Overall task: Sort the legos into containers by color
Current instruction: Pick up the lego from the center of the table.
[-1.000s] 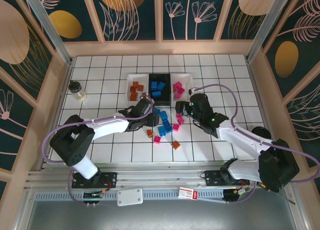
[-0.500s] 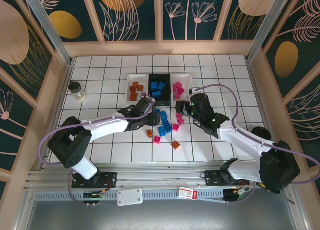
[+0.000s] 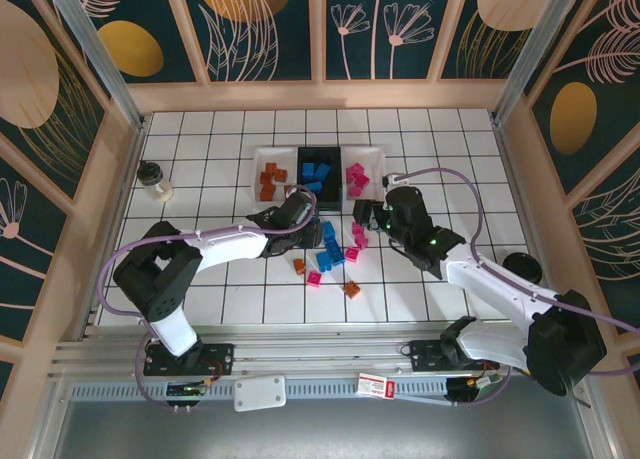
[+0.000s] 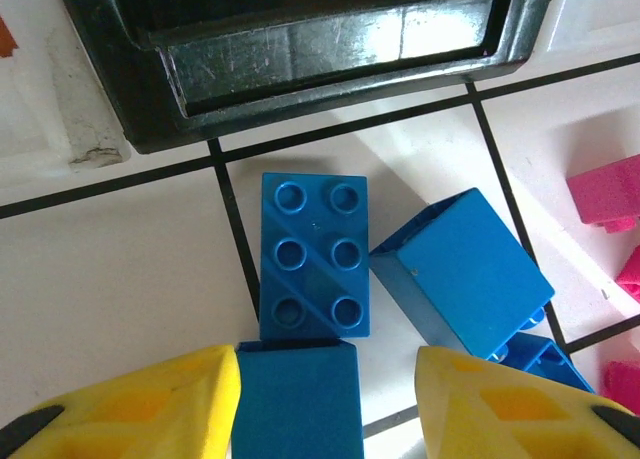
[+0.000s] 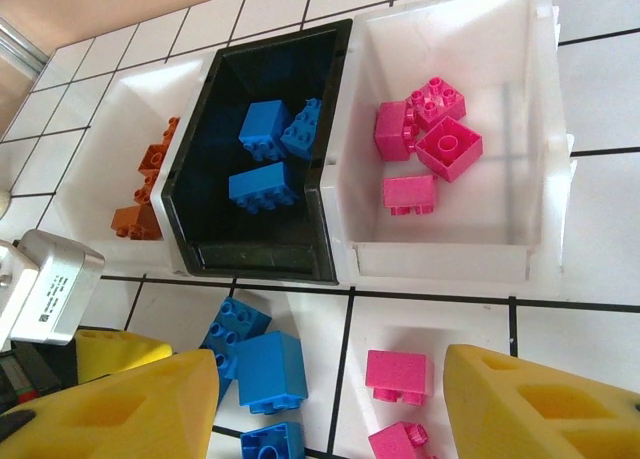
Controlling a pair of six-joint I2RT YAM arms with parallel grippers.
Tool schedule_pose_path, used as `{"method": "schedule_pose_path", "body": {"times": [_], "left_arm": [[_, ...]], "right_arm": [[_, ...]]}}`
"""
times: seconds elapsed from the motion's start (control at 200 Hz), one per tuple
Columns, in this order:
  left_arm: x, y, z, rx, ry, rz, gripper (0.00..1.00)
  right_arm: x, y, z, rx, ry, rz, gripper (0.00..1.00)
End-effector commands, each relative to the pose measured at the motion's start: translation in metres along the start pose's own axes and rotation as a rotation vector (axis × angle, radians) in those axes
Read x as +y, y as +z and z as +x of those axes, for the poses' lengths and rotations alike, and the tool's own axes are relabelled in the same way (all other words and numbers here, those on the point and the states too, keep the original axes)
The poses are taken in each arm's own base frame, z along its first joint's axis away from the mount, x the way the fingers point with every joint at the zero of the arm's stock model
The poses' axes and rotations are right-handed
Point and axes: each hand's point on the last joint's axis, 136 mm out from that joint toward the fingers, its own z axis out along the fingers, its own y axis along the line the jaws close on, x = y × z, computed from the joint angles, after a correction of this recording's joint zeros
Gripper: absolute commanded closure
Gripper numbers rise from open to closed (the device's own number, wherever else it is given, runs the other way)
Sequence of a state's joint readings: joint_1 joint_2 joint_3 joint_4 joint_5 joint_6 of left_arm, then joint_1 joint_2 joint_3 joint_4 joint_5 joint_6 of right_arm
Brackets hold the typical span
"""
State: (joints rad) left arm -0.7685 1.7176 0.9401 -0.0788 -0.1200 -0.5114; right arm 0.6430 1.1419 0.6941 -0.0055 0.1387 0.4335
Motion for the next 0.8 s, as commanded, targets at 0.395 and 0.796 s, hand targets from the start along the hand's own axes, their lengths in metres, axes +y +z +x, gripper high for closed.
{"method": "schedule_pose_path", "body": {"times": [0.395,0.796], "left_arm": [[0.017,-0.006,0.025,0.043,0.038,-0.083,0.41],[0.027,0.009,0.051,0.114,0.077,-0.148,0.44]], "right_arm": [[-0.006,-0.001,0.002,-0.002,0.019,0.022,0.38],[-0.005,0.002,0.005,0.005,0.026,0.015,0.38]]}}
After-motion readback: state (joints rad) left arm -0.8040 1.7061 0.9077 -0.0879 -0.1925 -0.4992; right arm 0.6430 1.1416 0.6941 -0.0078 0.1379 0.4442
